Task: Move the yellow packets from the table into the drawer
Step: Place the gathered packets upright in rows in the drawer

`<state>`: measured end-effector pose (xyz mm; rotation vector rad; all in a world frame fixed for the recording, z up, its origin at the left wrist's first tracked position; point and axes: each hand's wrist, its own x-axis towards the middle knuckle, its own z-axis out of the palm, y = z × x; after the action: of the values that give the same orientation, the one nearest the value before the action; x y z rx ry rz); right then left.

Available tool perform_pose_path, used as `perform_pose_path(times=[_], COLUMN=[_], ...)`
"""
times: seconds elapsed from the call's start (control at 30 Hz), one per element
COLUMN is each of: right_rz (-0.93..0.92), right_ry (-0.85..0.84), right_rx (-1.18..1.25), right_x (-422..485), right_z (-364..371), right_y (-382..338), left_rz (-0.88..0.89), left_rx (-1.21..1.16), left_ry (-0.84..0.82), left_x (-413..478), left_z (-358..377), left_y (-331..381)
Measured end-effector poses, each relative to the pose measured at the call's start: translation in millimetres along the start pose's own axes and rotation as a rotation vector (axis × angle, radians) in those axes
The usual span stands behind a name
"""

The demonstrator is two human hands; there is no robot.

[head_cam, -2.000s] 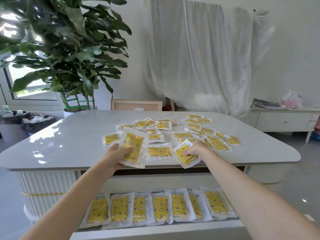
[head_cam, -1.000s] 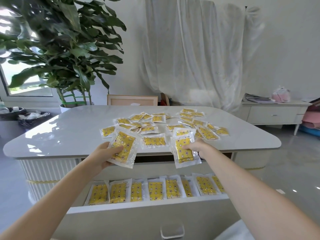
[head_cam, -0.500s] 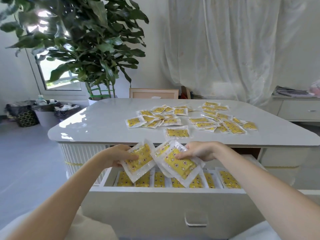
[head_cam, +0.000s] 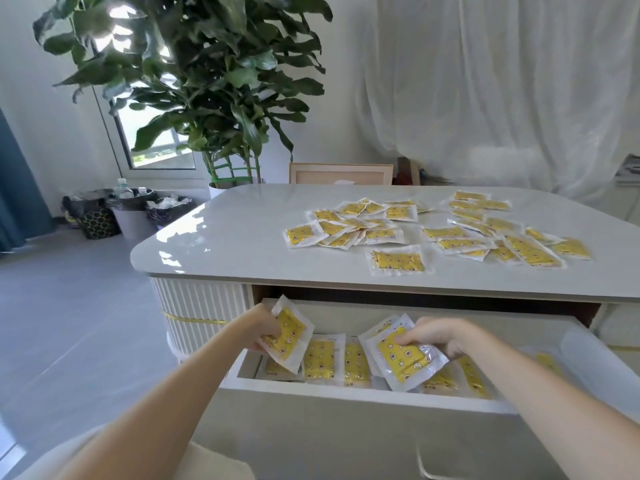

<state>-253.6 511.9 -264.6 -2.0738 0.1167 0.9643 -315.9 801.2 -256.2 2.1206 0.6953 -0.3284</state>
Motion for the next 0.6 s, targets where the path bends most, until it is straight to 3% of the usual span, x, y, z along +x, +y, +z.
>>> perform_pose_path(times=[0.33,0.6], right_rz=[-0.042,0.005], right_ry=[-0.073,-0.029], right_rx=[-0.021,0.009], right_x=[36.4,41.1], right_z=[15.6,16.9], right_y=[-11.5,-3.2], left_rz=[0.054,0.279], left_rx=[0.42,0.803], left_ry=[0.085,0.133], left_x=[29.0,27.7], left_z=[23.2,32.4], left_y=[-3.9,-9.8])
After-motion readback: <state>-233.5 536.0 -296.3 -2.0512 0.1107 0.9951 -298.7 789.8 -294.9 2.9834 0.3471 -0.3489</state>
